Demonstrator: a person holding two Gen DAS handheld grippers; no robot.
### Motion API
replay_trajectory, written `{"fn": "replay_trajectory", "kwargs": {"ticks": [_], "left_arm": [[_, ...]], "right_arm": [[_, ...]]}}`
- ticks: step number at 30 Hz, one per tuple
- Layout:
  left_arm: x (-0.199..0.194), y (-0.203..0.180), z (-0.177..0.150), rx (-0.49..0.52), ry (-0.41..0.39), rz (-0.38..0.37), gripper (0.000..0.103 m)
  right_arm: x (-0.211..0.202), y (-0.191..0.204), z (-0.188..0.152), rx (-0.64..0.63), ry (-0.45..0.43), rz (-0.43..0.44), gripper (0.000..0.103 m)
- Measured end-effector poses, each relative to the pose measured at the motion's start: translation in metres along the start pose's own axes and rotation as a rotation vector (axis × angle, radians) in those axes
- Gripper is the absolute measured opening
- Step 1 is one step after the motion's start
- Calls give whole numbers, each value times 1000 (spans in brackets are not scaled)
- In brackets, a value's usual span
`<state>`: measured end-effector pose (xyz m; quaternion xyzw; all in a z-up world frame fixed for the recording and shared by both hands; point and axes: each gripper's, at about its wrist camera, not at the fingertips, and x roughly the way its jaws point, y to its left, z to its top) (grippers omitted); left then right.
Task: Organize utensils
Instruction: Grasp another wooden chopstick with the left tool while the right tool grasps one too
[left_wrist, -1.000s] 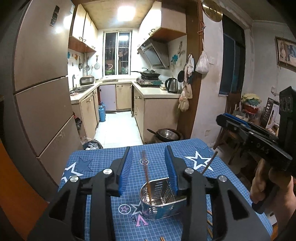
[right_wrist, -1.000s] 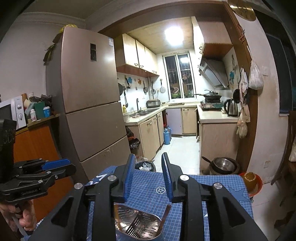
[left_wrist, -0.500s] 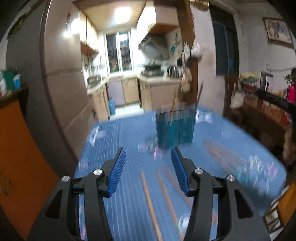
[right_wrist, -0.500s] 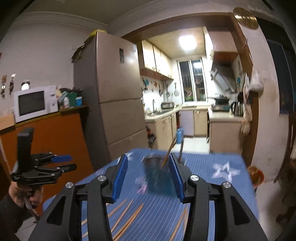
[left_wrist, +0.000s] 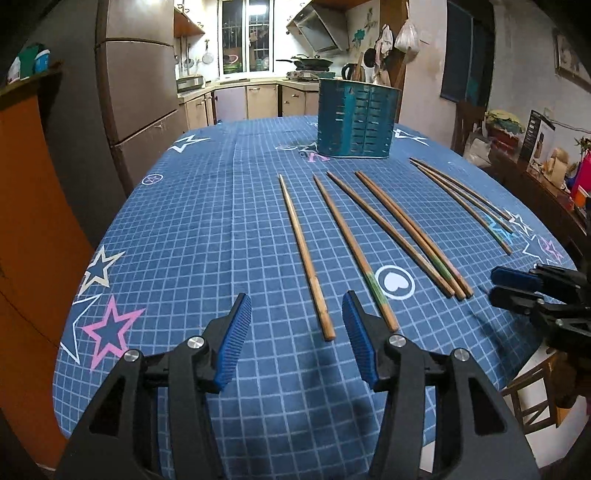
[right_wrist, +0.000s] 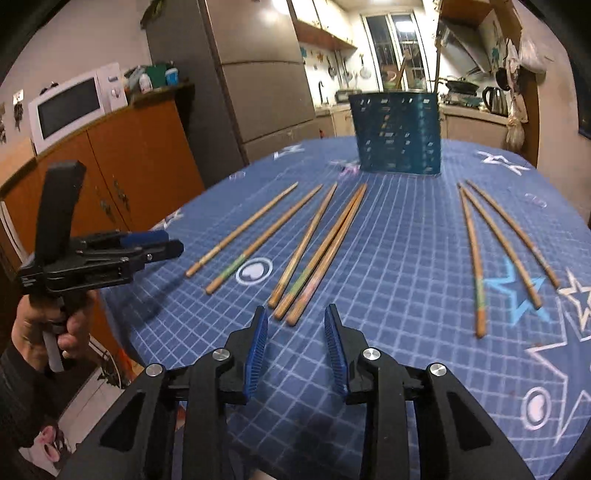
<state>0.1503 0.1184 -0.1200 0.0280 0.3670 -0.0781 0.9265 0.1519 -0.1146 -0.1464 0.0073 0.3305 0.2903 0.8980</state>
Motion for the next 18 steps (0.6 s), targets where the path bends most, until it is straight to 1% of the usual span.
{"fn": "replay_trajectory", "kwargs": {"ticks": [1,4,7,9,12,15,18], "left_arm": [[0,1,-4,0,2,-8,50],[3,-3,-9,18,8,-13,49],[8,-6,-12,27,16,-23,46],[11,-6,-14,31,17,-28,45],[13,-8,-16,36,17,-31,40],[17,-8,-17,32,20,-37,34],[20,-10,-20,39,14,-29,32]], "right_arm": [[3,2,0,1,8,-2,27],[10,6,2,-14,25,-29,22],[16,12,4,-34,36,-55,17],[17,13,3,-47,31,-70,16],[16,12,1,-57,16,-111,10],[10,5,-2,-42,-3,-135,9],[7,-4,-3,-27,-7,-145,9]]}}
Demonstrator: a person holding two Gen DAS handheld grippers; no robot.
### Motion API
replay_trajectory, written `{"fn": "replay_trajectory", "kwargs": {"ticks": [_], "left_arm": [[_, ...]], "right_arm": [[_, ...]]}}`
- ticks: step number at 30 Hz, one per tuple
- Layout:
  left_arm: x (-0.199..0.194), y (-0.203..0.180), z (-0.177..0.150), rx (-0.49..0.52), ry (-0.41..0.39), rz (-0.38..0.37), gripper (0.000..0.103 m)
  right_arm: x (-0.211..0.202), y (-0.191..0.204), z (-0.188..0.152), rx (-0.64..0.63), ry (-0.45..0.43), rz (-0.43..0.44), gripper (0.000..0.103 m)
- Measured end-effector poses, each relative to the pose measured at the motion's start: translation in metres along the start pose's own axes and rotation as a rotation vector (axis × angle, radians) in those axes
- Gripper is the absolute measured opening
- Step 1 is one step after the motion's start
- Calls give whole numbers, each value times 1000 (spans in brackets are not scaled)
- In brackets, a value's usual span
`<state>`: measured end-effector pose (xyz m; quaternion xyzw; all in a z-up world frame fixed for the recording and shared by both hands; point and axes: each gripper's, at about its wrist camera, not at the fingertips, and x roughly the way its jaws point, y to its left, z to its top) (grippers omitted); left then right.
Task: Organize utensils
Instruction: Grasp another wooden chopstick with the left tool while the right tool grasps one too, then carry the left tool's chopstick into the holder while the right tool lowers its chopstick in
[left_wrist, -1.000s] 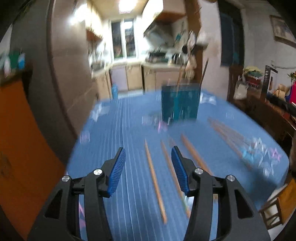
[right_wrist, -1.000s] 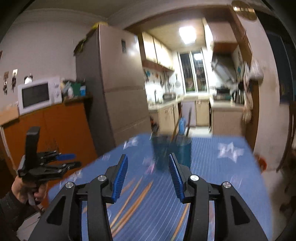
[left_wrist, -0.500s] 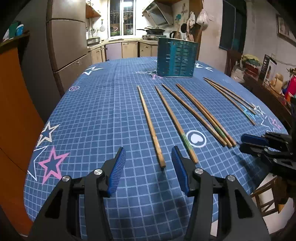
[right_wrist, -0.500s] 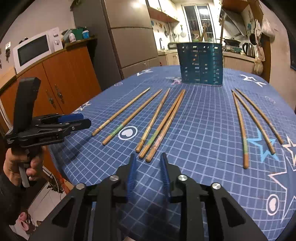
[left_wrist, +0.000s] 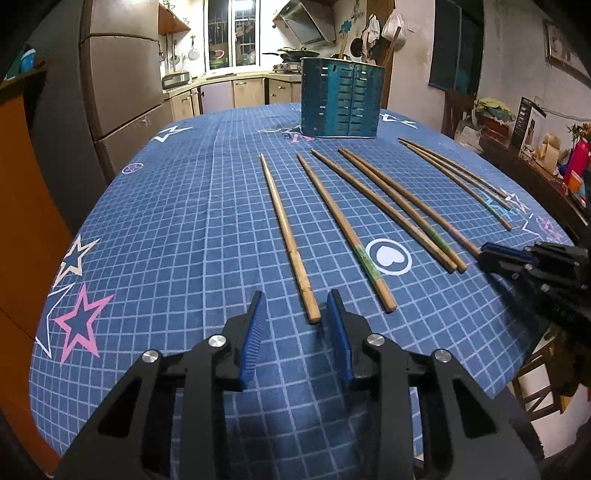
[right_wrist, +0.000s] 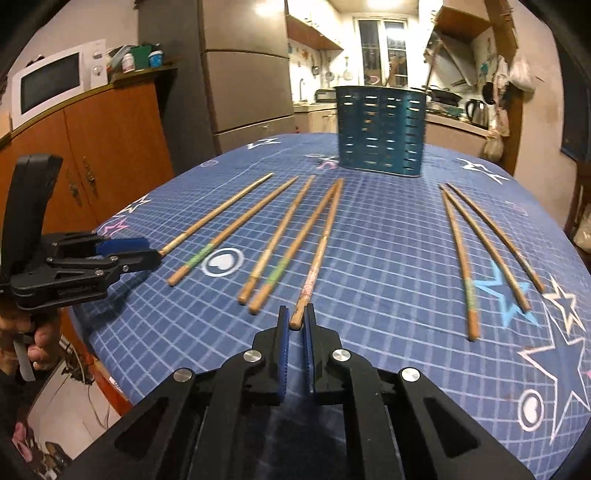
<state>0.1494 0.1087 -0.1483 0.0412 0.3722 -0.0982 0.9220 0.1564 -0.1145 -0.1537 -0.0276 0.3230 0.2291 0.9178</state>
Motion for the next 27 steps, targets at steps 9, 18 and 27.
{"fn": "replay_trajectory", "kwargs": {"ticks": [9,18,27], "left_arm": [[-2,-17,-7,6,-54,10,30],[-6,-26,-13,-14,-102,38,7],[-40,-23,1,-21,-191,51,7]], "right_arm": [[2,1,-4,-7,-41,-13,10],[-8,-1,-11,20,-92,-21,9],[-54,-10,10,8,-220,-39,8]]}}
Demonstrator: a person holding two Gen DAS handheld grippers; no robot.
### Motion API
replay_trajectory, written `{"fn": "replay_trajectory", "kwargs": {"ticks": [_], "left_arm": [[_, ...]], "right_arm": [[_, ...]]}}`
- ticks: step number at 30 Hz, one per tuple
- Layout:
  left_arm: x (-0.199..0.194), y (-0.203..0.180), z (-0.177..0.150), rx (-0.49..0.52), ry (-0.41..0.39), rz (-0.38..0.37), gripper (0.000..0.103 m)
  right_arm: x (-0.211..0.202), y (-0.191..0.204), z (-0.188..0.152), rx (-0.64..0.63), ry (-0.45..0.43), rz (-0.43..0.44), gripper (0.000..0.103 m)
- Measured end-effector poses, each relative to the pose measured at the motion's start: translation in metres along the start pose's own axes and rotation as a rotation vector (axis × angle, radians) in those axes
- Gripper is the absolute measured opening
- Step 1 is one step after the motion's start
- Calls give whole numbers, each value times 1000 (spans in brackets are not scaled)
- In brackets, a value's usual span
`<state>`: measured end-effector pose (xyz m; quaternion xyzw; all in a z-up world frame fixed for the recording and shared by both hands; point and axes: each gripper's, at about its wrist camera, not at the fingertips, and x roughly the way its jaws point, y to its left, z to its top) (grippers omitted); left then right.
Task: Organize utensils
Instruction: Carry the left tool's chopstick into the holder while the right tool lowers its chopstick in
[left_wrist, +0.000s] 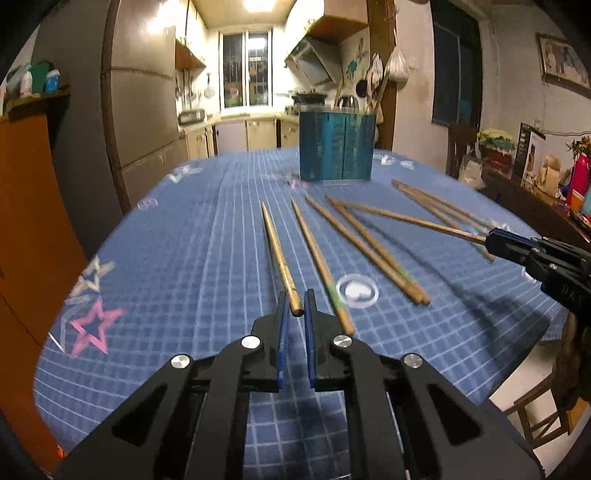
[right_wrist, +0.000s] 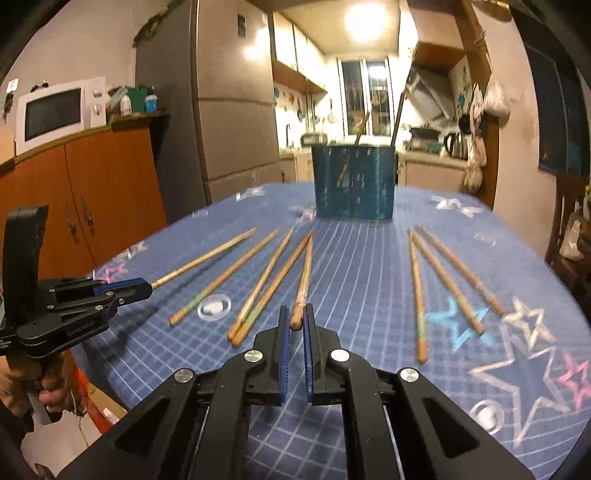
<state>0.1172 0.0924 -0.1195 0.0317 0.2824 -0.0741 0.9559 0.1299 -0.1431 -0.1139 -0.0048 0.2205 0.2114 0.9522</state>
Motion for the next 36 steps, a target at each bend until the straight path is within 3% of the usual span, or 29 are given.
{"fn": "replay_trajectory", "kwargs": {"ticks": [9,15,28,36], "left_arm": [[-38,1,50,33,-133,14,6],[-49,-3,79,55,-190,21,6],[-35,11,146,5,-195,-13,6],[-25,10,170,3,-187,-25,5]], "right_arm": [[-29,-11,57,-68,-113,-2,8],[-29,-24,89,-71,-137,26,8],[-4,-41,143,-73,-117,81,8],[11,-50,172,-68,-104,91,8]]}}
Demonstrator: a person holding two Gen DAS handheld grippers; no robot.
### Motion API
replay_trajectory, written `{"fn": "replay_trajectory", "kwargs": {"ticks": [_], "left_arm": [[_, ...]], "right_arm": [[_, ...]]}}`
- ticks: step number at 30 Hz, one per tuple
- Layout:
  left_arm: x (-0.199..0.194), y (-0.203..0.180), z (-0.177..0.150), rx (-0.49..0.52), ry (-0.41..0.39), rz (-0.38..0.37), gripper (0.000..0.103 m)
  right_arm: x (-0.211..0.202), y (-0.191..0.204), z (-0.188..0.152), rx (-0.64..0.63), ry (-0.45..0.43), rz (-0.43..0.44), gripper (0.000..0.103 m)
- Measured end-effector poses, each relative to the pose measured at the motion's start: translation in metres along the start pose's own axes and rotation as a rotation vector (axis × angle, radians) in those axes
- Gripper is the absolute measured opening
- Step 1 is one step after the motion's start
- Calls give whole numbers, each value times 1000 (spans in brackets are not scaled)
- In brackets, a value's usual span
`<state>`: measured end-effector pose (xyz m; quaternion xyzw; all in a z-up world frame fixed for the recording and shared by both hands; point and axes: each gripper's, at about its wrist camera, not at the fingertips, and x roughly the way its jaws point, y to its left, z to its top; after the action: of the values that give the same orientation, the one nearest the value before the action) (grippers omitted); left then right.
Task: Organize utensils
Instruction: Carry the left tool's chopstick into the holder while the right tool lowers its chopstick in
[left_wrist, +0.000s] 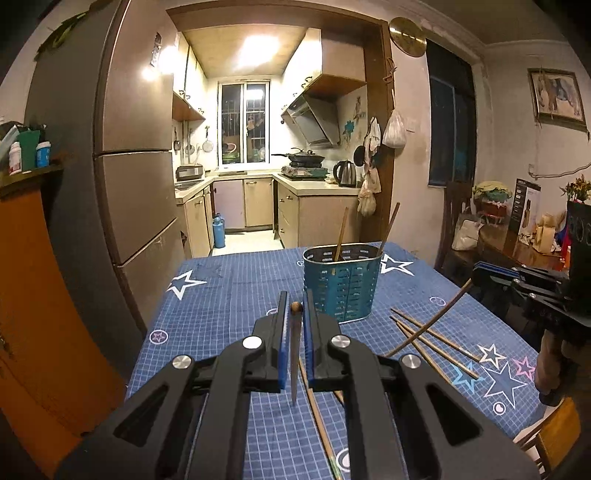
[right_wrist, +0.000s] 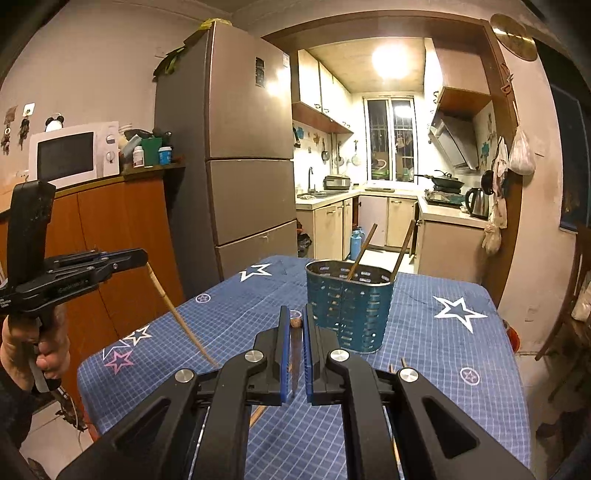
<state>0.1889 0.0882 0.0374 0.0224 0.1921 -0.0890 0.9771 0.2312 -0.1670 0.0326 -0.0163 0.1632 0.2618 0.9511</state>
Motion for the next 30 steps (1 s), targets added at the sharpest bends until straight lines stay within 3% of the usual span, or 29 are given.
{"fn": "replay_trajectory", "kwargs": {"ticks": [19,30], "left_arm": [[15,-9,54,-4,-37,-44,5],[29,-18,118,-12,-104,-68,5]], "right_arm": [[7,-16,54,-18,14,-5,8],[-2,-35,138,-70,-38,-52,8]]}}
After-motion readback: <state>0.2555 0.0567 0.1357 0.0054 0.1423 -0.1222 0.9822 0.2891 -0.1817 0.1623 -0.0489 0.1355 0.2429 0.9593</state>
